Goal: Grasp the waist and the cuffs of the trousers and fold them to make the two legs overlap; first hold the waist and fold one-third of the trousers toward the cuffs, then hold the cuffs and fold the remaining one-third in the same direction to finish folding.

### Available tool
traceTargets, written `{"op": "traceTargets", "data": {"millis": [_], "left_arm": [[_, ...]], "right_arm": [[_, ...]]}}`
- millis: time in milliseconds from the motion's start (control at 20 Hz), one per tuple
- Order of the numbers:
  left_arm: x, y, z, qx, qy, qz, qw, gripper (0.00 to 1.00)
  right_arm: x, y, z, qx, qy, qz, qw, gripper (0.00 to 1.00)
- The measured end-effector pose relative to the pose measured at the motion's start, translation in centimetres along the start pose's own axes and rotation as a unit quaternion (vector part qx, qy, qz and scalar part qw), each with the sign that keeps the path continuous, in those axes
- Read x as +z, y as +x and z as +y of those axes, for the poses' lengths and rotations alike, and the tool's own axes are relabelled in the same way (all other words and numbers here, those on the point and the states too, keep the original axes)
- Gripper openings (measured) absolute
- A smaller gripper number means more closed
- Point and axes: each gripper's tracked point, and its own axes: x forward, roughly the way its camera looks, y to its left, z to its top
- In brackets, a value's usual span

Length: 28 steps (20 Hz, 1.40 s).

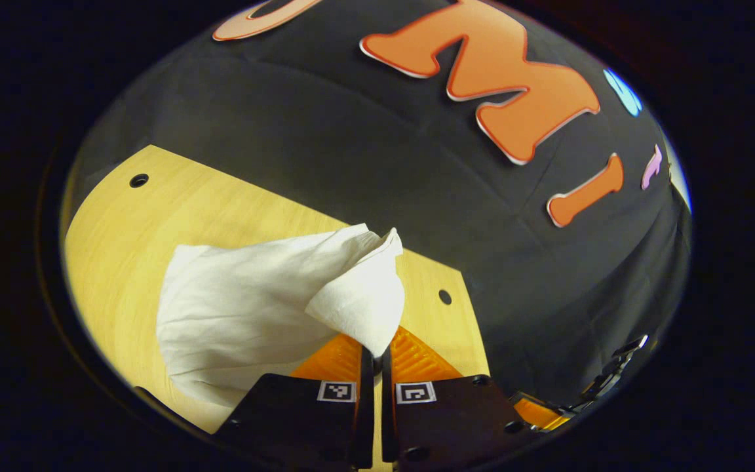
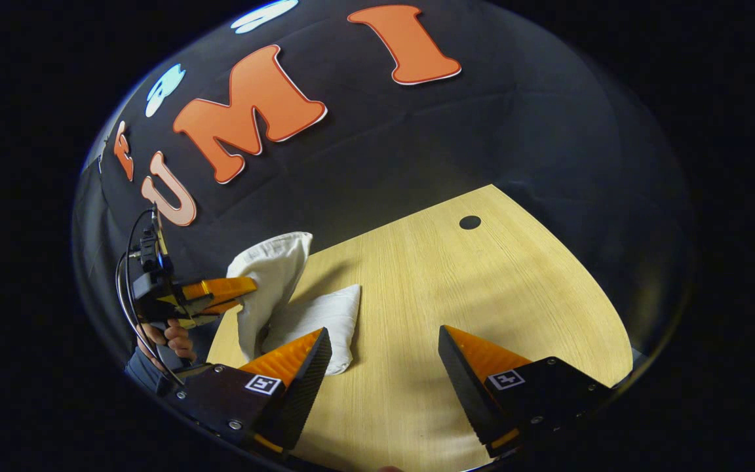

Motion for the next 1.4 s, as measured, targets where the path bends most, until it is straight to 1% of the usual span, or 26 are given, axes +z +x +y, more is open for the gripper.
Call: {"op": "traceTargets", "data": {"millis": [100, 150, 200, 250, 300, 400, 450, 500, 600, 700, 800, 900, 950, 1050, 1150, 1250, 1300, 1350, 1400], "left_arm": [[-3.6, 1.7, -0.6, -0.002, 0.020, 0.043, 0.999, 0.09], [-5.6, 2.3, -1.2, -0.012, 0.026, 0.071, 0.997, 0.10], [-7.1, 2.2, -1.2, -0.018, 0.032, 0.093, 0.995, 0.14], [-8.4, 2.3, -1.6, -0.028, 0.037, 0.103, 0.994, 0.17], [-9.1, 2.0, -2.2, -0.031, 0.044, 0.106, 0.993, 0.26], [-9.4, 1.4, -3.7, -0.042, 0.058, 0.099, 0.992, 0.67], [-9.3, 0.5, -4.0, -0.044, 0.067, 0.092, 0.993, 0.73], [-9.0, -0.2, -3.8, -0.041, 0.076, 0.084, 0.993, 0.77], [-8.0, -2.0, -3.2, -0.027, 0.097, 0.061, 0.993, 1.00], [-6.6, -4.1, -2.8, -0.007, 0.123, 0.031, 0.992, 0.98], [-4.7, -6.7, -2.5, 0.017, 0.161, -0.009, 0.987, 1.00], [-2.4, -8.9, -2.2, 0.047, 0.201, -0.055, 0.977, 1.00], [-1.5, -10.2, -1.8, 0.057, 0.213, -0.076, 0.973, 1.00], [-0.4, -13.4, -0.9, 0.070, 0.226, -0.116, 0.965, 1.00], [1.0, -16.7, 0.0, 0.090, 0.238, -0.157, 0.954, 1.00], [2.4, -19.7, 0.6, 0.097, 0.242, -0.197, 0.945, 1.00], [3.2, -21.1, 0.5, 0.089, 0.243, -0.217, 0.941, 1.00], [3.7, -22.3, 0.3, 0.073, 0.245, -0.242, 0.936, 1.00], [4.5, -23.5, 0.7, 0.070, 0.243, -0.267, 0.930, 1.00]], "right_arm": [[0.0, -0.1, -0.3, 0.006, -0.003, 0.003, 1.000, 0.99], [-0.1, -0.2, -0.6, 0.007, -0.005, 0.005, 1.000, 0.99], [-0.1, -0.2, -0.6, 0.010, -0.005, 0.007, 1.000, 0.98], [0.0, -0.4, -0.6, 0.013, -0.005, 0.006, 1.000, 0.98], [0.1, -0.5, -0.6, 0.017, -0.005, 0.004, 1.000, 0.98], [0.4, -0.8, -0.3, 0.023, -0.010, 0.002, 1.000, 0.98], [0.6, -0.9, -0.2, 0.025, -0.015, -0.001, 1.000, 0.99], [0.9, -1.0, 0.0, 0.027, -0.019, -0.006, 0.999, 0.99], [1.5, -1.3, 0.9, 0.030, -0.032, -0.021, 0.999, 0.98], [1.9, -1.6, 2.2, 0.033, -0.053, -0.033, 0.998, 0.99], [2.0, -2.0, 3.9, 0.041, -0.075, -0.044, 0.995, 0.99], [2.7, -2.3, 6.0, 0.048, -0.095, -0.065, 0.992, 0.98], [3.0, -2.4, 7.1, 0.047, -0.103, -0.078, 0.990, 0.98], [4.0, -3.0, 9.2, 0.048, -0.119, -0.107, 0.986, 0.99], [4.7, -3.5, 11.7, 0.053, -0.133, -0.130, 0.981, 0.98], [5.3, -4.4, 14.3, 0.056, -0.143, -0.151, 0.977, 0.98], [5.6, -4.9, 15.5, 0.059, -0.151, -0.163, 0.973, 0.98], [5.7, -5.3, 16.6, 0.064, -0.162, -0.176, 0.969, 0.98], [5.6, -5.6, 17.6, 0.068, -0.174, -0.185, 0.965, 0.98]]}}
